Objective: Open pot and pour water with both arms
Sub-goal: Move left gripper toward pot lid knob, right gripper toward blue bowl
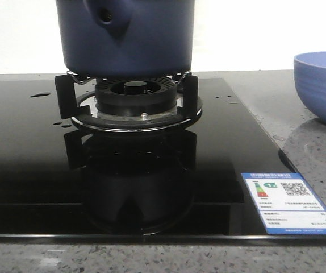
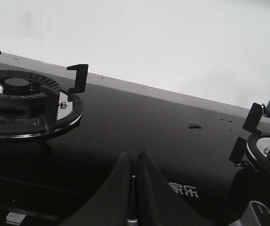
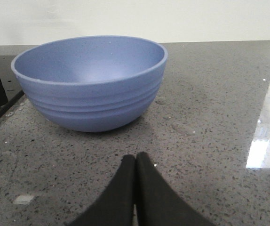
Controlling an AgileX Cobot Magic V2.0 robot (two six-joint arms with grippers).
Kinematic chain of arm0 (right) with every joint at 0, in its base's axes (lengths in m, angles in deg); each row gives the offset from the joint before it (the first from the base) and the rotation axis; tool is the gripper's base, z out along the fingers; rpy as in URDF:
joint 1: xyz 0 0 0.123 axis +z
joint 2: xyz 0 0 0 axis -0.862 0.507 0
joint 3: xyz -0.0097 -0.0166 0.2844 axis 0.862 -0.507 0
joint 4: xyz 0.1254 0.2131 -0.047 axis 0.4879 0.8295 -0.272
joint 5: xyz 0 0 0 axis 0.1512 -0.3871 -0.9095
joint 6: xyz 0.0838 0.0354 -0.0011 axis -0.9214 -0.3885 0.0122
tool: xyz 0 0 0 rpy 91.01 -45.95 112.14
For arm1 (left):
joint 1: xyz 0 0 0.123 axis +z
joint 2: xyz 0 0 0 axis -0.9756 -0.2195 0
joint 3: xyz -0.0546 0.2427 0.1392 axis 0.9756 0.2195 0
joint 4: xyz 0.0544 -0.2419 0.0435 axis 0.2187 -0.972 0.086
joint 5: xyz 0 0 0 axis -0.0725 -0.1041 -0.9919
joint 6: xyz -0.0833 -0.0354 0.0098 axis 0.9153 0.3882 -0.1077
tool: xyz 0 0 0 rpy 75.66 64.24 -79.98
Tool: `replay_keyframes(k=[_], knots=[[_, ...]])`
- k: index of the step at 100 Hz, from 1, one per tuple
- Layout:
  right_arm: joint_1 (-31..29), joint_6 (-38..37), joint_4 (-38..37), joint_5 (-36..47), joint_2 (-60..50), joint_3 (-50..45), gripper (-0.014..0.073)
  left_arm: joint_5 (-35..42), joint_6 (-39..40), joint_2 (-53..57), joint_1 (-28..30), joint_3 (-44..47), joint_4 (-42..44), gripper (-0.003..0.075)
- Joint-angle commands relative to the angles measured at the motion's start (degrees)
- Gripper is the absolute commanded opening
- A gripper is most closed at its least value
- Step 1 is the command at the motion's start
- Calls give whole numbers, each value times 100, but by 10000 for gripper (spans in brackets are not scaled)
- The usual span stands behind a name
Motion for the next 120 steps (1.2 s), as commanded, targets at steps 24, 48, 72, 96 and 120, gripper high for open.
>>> replay_keyframes(k=[24, 48, 72, 96, 120], knots=[[-18, 31, -72, 413, -97, -140, -56, 414, 60, 156, -24, 195, -44, -19], [-18, 31, -72, 413, -97, -140, -56, 414, 60, 156, -24, 195, -44, -19], [-18, 31, -72, 597, -97, -140, -56, 414, 60, 156, -24, 195, -44, -19], [-18, 31, -55, 626, -97, -140, -56, 440, 60, 156, -24, 195, -44, -19], [-18, 31, 940, 733, -97, -140, -56, 513, 60, 156, -24, 195, -118, -19]])
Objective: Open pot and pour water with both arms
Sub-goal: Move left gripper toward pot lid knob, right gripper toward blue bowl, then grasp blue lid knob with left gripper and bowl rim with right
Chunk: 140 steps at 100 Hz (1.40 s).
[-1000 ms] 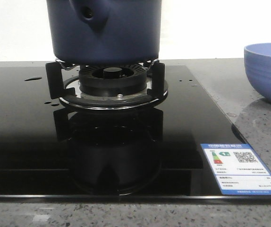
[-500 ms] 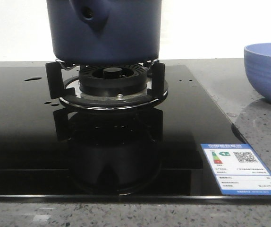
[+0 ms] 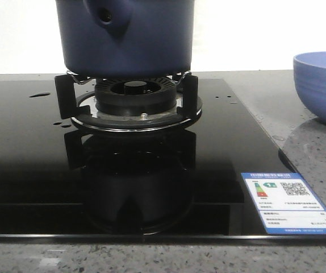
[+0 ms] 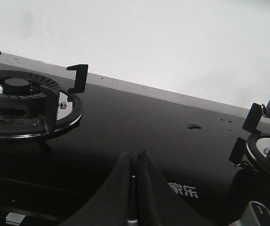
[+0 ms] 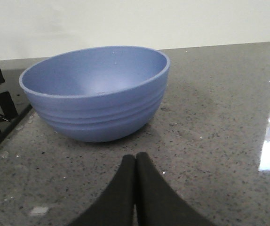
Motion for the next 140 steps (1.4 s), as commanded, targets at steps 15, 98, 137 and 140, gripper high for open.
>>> replay_keyframes(k=[15, 98, 137, 140], knots=[[-18, 23, 1775, 746, -97, -140, -56, 551, 60, 156, -24, 195, -735, -19], [-18, 1377, 1507, -2317, 1928, 3318, -55, -2727, -2052, -1689, -37, -3647, -2383, -18], [257, 2062, 1997, -2416, 2474, 3716, 454, -2675, -3914, -2393, -840, -3779, -4386, 446], [257, 2062, 2013, -2416, 2475, 3716, 460, -2675, -3914, -2451, -853, -3779, -4483, 454]])
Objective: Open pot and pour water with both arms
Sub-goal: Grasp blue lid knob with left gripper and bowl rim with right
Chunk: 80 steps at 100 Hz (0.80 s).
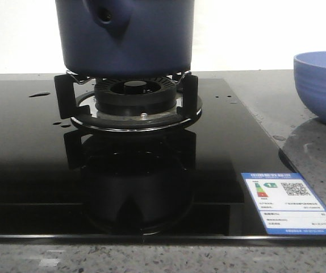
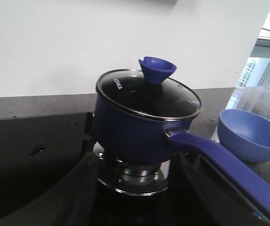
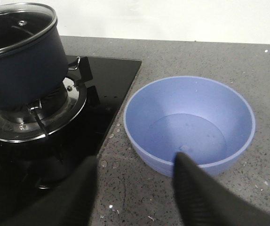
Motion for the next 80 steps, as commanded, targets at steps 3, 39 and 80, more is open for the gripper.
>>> replay_keyframes(k=[3, 39, 80], knots=[[12, 83, 150, 349, 138, 205, 456, 347, -123, -275, -97, -192, -567, 449], [12, 83, 203, 360, 138, 205, 455, 285, -1719, -745, -111, -192, -2108, 396], [12, 83, 239, 360, 138, 205, 455, 181, -3821, -2125, -111, -483, -4034, 425]])
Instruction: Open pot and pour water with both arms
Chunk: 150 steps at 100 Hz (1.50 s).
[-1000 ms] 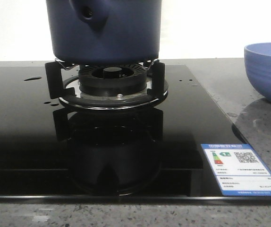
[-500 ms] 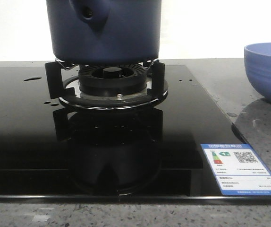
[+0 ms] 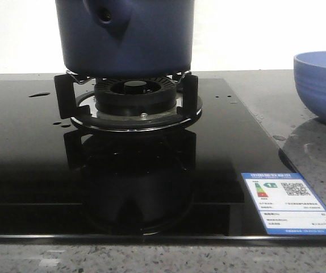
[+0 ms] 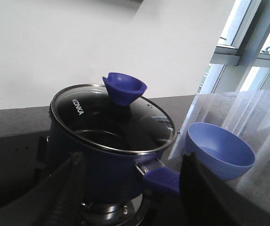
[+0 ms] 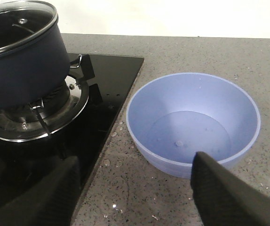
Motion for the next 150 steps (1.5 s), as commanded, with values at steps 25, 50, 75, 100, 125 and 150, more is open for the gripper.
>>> replay_keyframes(k=[25, 50, 75, 100, 125, 150], knots=[[12, 60, 122, 360, 91, 205, 455, -379, -896, -1599, -85, -1141, -810, 499], [12, 60, 122, 325, 91, 205, 455, -417, -1410, -2842, -632, -1975, -799, 499], [12, 60, 122, 312, 91, 205, 456, -367, -1640, -3724, -896, -2640, -789, 499], [12, 60, 122, 312, 91, 205, 455, -130, -1790, -4233, -1177, -3106, -789, 499], [12, 60, 122, 302, 91, 205, 455, -45, -1839, -4417, -1288, -3271, -763, 482], [12, 60, 122, 269, 91, 205, 455, -113, -1839, -4417, -1288, -3341, -763, 351]])
